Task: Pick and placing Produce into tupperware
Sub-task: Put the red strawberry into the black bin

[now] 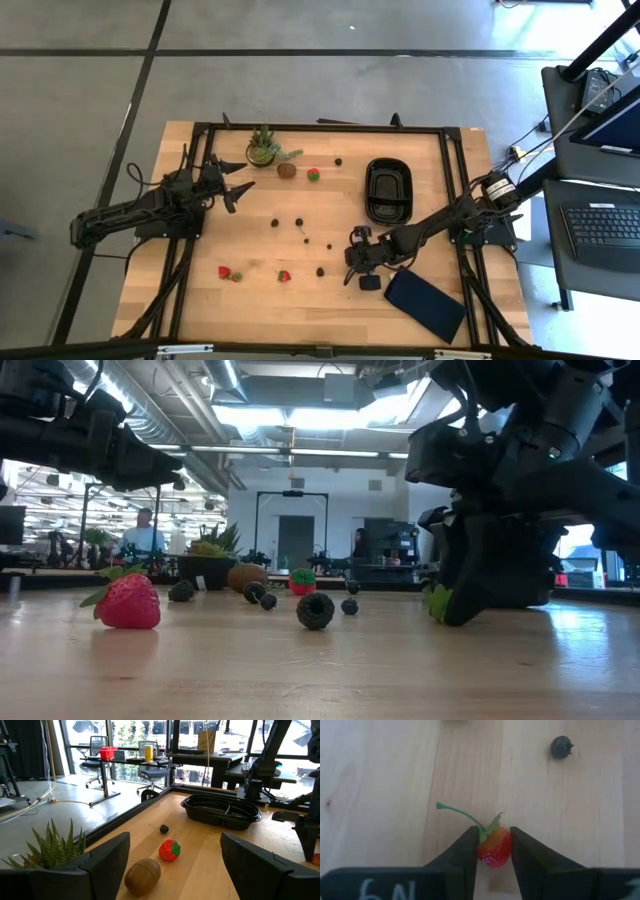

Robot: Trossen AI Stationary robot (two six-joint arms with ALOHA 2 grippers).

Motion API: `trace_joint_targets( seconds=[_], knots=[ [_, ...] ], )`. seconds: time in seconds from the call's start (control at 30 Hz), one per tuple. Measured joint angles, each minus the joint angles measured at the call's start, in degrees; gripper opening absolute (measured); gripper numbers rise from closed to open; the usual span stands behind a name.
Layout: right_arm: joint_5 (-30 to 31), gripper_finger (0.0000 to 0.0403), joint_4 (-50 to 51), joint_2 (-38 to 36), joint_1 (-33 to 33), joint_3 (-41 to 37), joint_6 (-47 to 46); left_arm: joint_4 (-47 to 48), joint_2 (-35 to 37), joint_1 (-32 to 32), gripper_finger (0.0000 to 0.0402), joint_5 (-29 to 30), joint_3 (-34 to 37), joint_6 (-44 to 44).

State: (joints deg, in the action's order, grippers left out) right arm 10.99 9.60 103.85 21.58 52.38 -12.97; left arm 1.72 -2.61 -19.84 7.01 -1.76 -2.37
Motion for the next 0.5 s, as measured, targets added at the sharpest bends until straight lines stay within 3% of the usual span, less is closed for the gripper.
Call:
trace_joint_targets(
  seconds=[0.13, 0.27, 0.5],
  knots=[
    [2.3, 0.0113, 3.9, -0.4, -0.6, 2.6, 0.0, 0.0, 0.0, 0.0, 0.0302, 0.0, 0.0, 0.0],
    [5.3, 0.0106, 14.0, -2.2, -2.0, 5.4, -0.3, 0.0, 0.0, 0.0, 0.0302, 0.0, 0.0, 0.0],
    [5.9, 0.0110, 24.3, -11.5, -8.8, 6.2, -0.2, 0.0, 0.0, 0.0, 0.0302, 0.0, 0.0, 0.0]
  ],
)
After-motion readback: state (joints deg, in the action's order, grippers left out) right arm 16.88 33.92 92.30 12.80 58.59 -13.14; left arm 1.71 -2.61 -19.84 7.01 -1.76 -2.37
